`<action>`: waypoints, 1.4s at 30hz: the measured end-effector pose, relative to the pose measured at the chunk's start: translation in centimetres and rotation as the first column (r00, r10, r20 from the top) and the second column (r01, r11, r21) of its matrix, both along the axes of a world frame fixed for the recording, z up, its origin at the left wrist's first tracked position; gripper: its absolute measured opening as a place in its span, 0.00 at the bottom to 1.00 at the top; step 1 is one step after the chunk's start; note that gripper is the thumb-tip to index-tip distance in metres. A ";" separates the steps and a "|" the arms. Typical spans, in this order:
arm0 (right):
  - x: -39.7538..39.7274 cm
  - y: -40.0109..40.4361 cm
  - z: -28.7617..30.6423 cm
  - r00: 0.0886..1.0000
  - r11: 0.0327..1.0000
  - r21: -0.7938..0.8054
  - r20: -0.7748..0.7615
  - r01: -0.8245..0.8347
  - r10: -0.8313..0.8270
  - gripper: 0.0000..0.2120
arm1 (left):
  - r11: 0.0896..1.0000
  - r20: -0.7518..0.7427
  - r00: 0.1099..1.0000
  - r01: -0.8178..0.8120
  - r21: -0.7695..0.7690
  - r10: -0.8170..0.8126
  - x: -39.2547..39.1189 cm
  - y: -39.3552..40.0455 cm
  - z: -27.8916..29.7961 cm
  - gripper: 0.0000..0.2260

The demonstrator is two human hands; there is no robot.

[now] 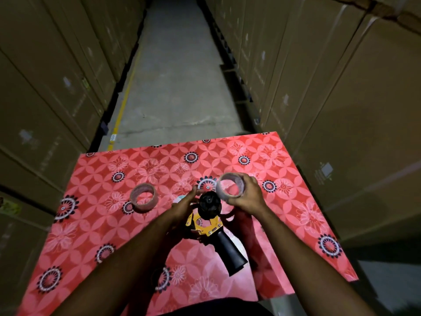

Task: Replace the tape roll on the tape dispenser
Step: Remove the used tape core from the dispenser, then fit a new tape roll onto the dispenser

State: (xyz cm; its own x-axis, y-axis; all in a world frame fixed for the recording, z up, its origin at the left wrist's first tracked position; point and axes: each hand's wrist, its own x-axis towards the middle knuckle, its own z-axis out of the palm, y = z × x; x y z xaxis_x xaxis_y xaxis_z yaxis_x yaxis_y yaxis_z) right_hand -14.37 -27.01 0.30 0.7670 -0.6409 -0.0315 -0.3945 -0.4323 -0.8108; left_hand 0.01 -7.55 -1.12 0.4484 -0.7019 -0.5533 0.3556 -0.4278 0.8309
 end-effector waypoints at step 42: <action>1.0 15.5 -4.8 0.865 0.848 -0.399 -0.485 -0.348 0.127 0.44 | 0.840 0.854 0.475 -0.535 0.088 0.213 2.0 10.8 -2.7 0.13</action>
